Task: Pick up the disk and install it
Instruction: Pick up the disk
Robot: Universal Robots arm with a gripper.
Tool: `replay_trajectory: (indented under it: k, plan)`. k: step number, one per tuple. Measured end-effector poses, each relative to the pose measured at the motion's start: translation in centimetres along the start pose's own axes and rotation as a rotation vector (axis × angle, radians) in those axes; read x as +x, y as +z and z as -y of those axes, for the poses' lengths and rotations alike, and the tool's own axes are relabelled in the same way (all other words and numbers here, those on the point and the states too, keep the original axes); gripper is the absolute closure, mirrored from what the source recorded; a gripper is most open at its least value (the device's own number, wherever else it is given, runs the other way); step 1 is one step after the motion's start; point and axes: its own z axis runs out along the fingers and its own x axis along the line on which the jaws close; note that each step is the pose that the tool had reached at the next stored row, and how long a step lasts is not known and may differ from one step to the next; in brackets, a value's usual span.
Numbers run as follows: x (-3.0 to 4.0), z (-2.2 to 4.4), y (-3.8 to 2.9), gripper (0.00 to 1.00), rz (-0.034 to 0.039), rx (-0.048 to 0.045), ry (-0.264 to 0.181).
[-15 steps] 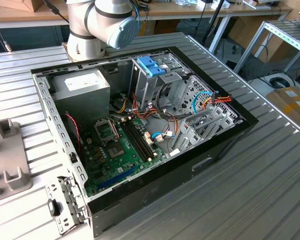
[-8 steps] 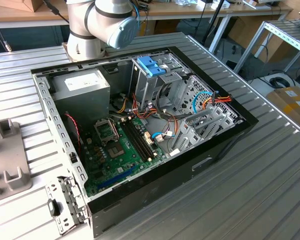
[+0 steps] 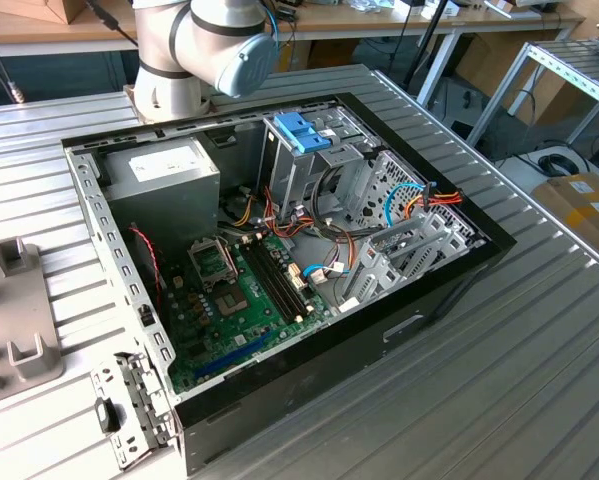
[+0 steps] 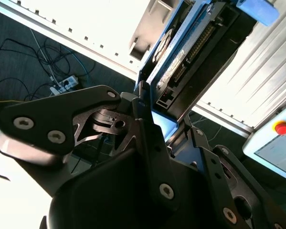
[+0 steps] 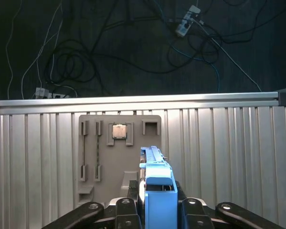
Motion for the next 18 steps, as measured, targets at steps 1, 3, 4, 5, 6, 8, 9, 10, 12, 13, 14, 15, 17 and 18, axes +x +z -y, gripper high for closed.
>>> replay_trajectory:
  k: [1,3,4,5,6,8,9,10,12,13,14,15,17,18]
  plan:
    - [0.18,0.02,0.00,0.63,0.0004,0.0000,0.000]
    - [0.61,0.09,-0.01,0.63,0.0016,0.0000,0.000]
    - [0.90,0.16,-0.01,0.63,0.0026,0.0000,0.000]
    - [1.08,0.19,-0.02,0.63,0.0035,-0.0001,0.000]
    - [1.25,0.23,-0.03,0.63,0.0044,-0.0003,0.000]
    - [1.64,0.30,-0.03,0.63,0.0065,-0.0003,0.000]
    - [1.92,0.34,-0.03,0.63,0.0081,-0.0003,0.000]
    - [2.13,0.37,-0.04,0.63,0.0091,-0.0003,0.000]
    - [2.51,0.51,-0.05,0.63,0.0099,-0.0007,-0.001]
    - [2.74,0.62,-0.05,0.63,0.0106,-0.0010,-0.001]
    - [2.90,0.71,-0.06,0.63,0.0112,-0.0013,-0.001]
    - [3.05,0.86,-0.07,0.63,0.0117,-0.0016,-0.001]
    - [3.32,1.16,-0.09,0.63,0.0119,-0.0026,-0.001]
    - [3.47,1.31,-0.10,0.63,0.0122,-0.0029,-0.001]
